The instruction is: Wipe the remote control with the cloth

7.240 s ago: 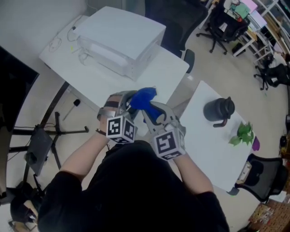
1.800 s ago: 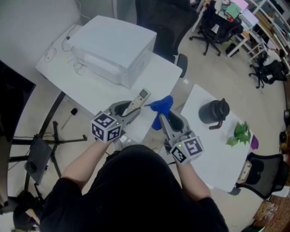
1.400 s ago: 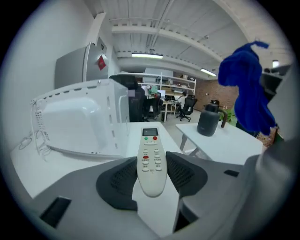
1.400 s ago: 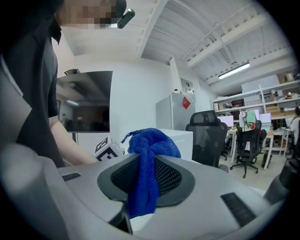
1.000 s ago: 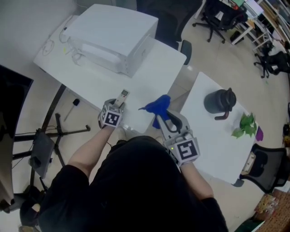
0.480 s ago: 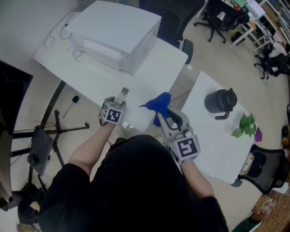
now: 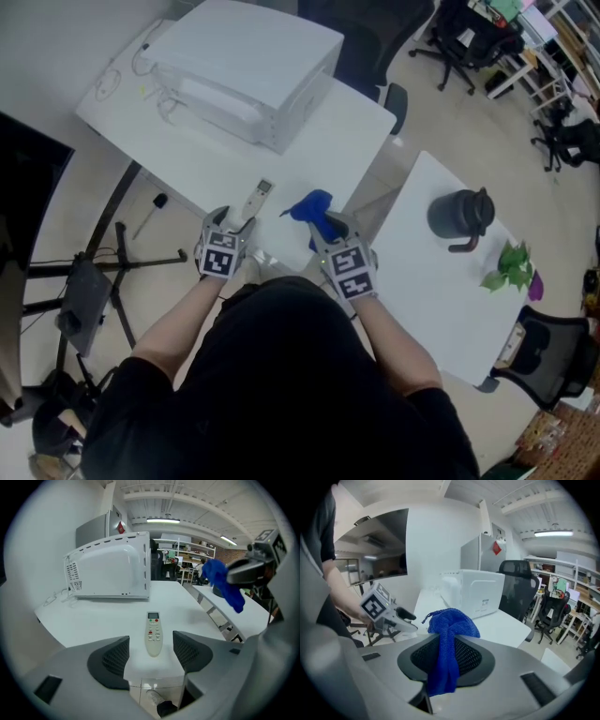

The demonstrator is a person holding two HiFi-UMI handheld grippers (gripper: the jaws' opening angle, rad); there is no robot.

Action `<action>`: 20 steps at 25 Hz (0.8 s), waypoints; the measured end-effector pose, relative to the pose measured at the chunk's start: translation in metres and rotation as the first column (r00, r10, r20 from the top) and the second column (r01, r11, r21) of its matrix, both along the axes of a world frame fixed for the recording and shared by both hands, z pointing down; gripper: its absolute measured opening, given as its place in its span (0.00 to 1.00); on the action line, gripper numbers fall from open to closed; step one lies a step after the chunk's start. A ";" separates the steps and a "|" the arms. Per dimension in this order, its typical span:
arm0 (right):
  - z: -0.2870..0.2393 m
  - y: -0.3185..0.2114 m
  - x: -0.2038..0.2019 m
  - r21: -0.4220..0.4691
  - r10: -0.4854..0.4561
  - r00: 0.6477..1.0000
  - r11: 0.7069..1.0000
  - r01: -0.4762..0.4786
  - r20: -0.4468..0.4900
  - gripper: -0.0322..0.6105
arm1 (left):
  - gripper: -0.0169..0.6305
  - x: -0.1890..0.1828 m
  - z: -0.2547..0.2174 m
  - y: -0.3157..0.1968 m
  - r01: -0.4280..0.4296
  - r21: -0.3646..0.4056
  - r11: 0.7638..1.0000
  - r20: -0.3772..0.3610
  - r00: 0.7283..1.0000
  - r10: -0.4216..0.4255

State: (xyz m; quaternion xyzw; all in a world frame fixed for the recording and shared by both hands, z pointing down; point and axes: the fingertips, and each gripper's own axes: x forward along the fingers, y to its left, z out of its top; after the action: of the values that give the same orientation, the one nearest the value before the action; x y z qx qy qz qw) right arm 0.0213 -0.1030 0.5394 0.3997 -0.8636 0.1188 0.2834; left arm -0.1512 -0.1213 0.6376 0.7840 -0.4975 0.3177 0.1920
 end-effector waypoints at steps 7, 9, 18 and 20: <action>0.099 -0.013 -0.023 -0.168 -0.108 0.971 0.983 0.073 -0.212 0.21 | 0.48 -0.002 -0.026 0.025 -0.005 0.038 0.999 -0.036 0.999 0.006; 0.113 -0.014 -0.025 -0.194 -0.130 0.957 0.978 0.080 -0.261 0.21 | 0.48 -0.001 -0.031 0.031 -0.010 0.045 0.999 -0.040 0.999 0.011; 0.123 -0.018 -0.035 -0.212 -0.151 0.938 0.974 0.086 -0.311 0.26 | 0.48 0.001 -0.037 0.038 -0.040 0.067 0.997 -0.022 0.999 0.042; 0.119 -0.017 -0.032 -0.207 -0.142 0.942 0.975 0.080 -0.303 0.29 | 0.48 0.003 -0.040 0.037 -0.045 0.077 0.996 -0.025 0.999 0.047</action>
State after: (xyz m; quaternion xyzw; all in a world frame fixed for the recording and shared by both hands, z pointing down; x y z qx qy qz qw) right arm -0.0110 -0.1204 0.6582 0.3348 -0.8129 0.1198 0.4613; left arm -0.1481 -0.0848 0.5979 0.8061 -0.4887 0.2924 0.1611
